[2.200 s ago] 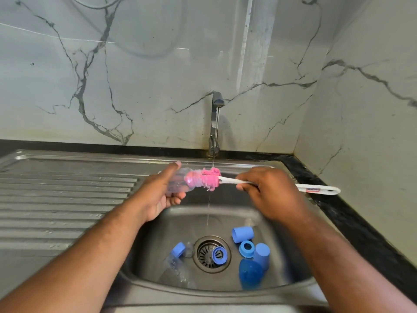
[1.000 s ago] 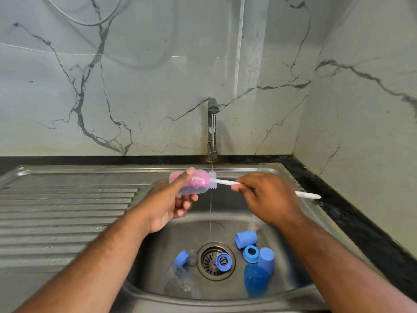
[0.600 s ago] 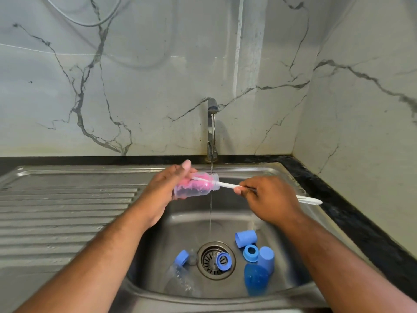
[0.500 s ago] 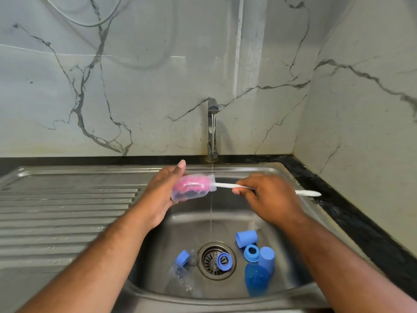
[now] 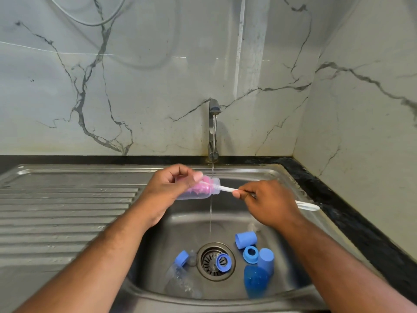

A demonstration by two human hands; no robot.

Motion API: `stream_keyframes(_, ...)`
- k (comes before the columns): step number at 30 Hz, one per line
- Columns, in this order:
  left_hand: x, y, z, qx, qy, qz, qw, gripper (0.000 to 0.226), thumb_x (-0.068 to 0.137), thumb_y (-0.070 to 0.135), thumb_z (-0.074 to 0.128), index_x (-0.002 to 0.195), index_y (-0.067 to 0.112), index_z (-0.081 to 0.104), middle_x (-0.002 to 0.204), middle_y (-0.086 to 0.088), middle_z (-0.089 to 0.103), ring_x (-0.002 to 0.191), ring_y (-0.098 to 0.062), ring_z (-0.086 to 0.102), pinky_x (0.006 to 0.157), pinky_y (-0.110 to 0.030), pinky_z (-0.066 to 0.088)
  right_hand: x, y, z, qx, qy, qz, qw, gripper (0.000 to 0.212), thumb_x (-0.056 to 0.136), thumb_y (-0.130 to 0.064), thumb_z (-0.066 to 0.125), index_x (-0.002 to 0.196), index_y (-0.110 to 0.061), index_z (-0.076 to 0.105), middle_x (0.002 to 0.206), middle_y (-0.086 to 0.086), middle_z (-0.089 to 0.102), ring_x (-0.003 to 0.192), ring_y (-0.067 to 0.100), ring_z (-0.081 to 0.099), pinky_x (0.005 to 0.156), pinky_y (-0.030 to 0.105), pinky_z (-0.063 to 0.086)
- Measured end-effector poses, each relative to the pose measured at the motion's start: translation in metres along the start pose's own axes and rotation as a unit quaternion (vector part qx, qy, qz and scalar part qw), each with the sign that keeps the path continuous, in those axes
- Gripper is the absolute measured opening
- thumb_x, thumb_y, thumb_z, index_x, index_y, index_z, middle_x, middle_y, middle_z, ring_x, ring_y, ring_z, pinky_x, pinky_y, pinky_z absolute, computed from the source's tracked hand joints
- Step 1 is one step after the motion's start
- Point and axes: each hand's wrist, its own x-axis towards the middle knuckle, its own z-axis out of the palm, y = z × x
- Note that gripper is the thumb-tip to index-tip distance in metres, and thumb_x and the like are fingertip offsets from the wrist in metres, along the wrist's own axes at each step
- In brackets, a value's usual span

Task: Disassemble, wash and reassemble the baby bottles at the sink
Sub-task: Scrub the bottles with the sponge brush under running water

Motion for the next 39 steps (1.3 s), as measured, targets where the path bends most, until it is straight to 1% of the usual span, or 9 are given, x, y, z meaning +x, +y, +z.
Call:
stream_keyframes(5,0.006,0.0,-0.007,-0.095,0.113,-0.089,0.985,0.04,0.08,0.048,0.071,0.104,0.016,0.071,0.105,-0.002,0.074,0.105,-0.028,0.069,0.085,-0.04,0.056,0.0,0.001,-0.002,0.039,0.051,-0.088,0.994,0.024,0.094,-0.057,0.06,0.103,-0.041,0.075,0.081,-0.013,0.066,0.077,0.008,0.058,0.067,0.032,0.049)
stream_keyframes(10,-0.007,-0.004,-0.005,-0.084,-0.021,-0.324,0.942,0.061,0.09,0.063,0.058,0.115,0.009,0.069,0.1,-0.018,0.074,0.063,-0.02,0.062,0.05,-0.025,0.044,-0.001,-0.002,-0.001,0.0,0.123,-0.15,0.981,0.023,0.097,-0.051,0.057,0.098,-0.038,0.076,0.075,-0.009,0.064,0.069,0.012,0.058,0.056,0.029,0.041)
stream_keyframes(16,0.002,-0.002,-0.002,0.133,-0.003,-0.028,0.991,0.041,0.071,0.043,0.089,0.103,0.026,0.069,0.104,0.001,0.072,0.075,-0.01,0.064,0.062,-0.027,0.05,-0.001,-0.001,0.0,-0.018,-0.009,0.018,1.0,0.037,0.098,-0.063,0.047,0.1,-0.038,0.074,0.079,-0.009,0.068,0.076,0.015,0.06,0.069,0.032,0.051)
stream_keyframes(21,0.001,-0.002,-0.004,0.005,0.011,-0.009,1.0,0.031,0.076,0.042,0.084,0.094,0.019,0.074,0.099,0.002,0.074,0.096,-0.014,0.065,0.091,-0.035,0.047,0.0,0.002,-0.002,-0.003,-0.014,0.026,1.0,0.036,0.096,-0.064,0.051,0.102,-0.039,0.075,0.075,-0.012,0.065,0.074,0.011,0.058,0.065,0.03,0.047)
stream_keyframes(25,0.004,-0.001,-0.004,-0.073,0.123,-0.129,0.981,0.045,0.078,0.054,0.07,0.105,0.018,0.068,0.108,-0.007,0.072,0.096,-0.022,0.069,0.079,-0.038,0.054,-0.001,0.002,-0.001,0.037,0.035,-0.07,0.996,0.024,0.094,-0.057,0.061,0.102,-0.04,0.076,0.08,-0.013,0.064,0.077,0.009,0.059,0.067,0.029,0.047)
stream_keyframes(30,-0.007,-0.008,0.001,-0.079,-0.021,-0.353,0.932,0.059,0.092,0.061,0.059,0.117,0.008,0.068,0.098,-0.019,0.073,0.068,-0.024,0.065,0.05,-0.027,0.048,-0.001,-0.002,-0.001,-0.012,0.101,-0.15,0.984,0.02,0.096,-0.049,0.063,0.099,-0.035,0.076,0.073,-0.011,0.062,0.07,0.012,0.057,0.057,0.026,0.032)
stream_keyframes(32,-0.004,-0.009,0.003,-0.028,-0.023,-0.276,0.961,0.044,0.094,0.05,0.064,0.112,0.01,0.069,0.095,-0.017,0.073,0.062,-0.021,0.06,0.046,-0.026,0.043,-0.002,-0.004,-0.002,-0.013,0.03,-0.077,0.996,0.026,0.098,-0.054,0.056,0.098,-0.036,0.074,0.075,-0.01,0.064,0.073,0.013,0.058,0.061,0.029,0.041)
stream_keyframes(35,-0.001,-0.009,0.006,0.15,-0.022,-0.069,0.986,0.025,0.084,0.029,0.082,0.101,0.016,0.07,0.1,0.0,0.078,0.086,-0.013,0.072,0.076,-0.029,0.057,-0.004,-0.005,0.001,-0.024,-0.08,0.015,0.996,0.032,0.098,-0.058,0.052,0.089,-0.035,0.073,0.076,-0.01,0.069,0.074,0.012,0.062,0.063,0.028,0.046)
stream_keyframes(39,-0.001,-0.012,0.002,0.068,-0.008,-0.043,0.997,0.034,0.07,0.036,0.089,0.094,0.019,0.074,0.092,0.005,0.075,0.086,-0.009,0.067,0.077,-0.021,0.053,-0.004,-0.004,-0.001,0.001,-0.081,0.031,0.996,0.03,0.097,-0.059,0.055,0.087,-0.037,0.073,0.077,-0.012,0.069,0.073,0.008,0.061,0.065,0.028,0.049)
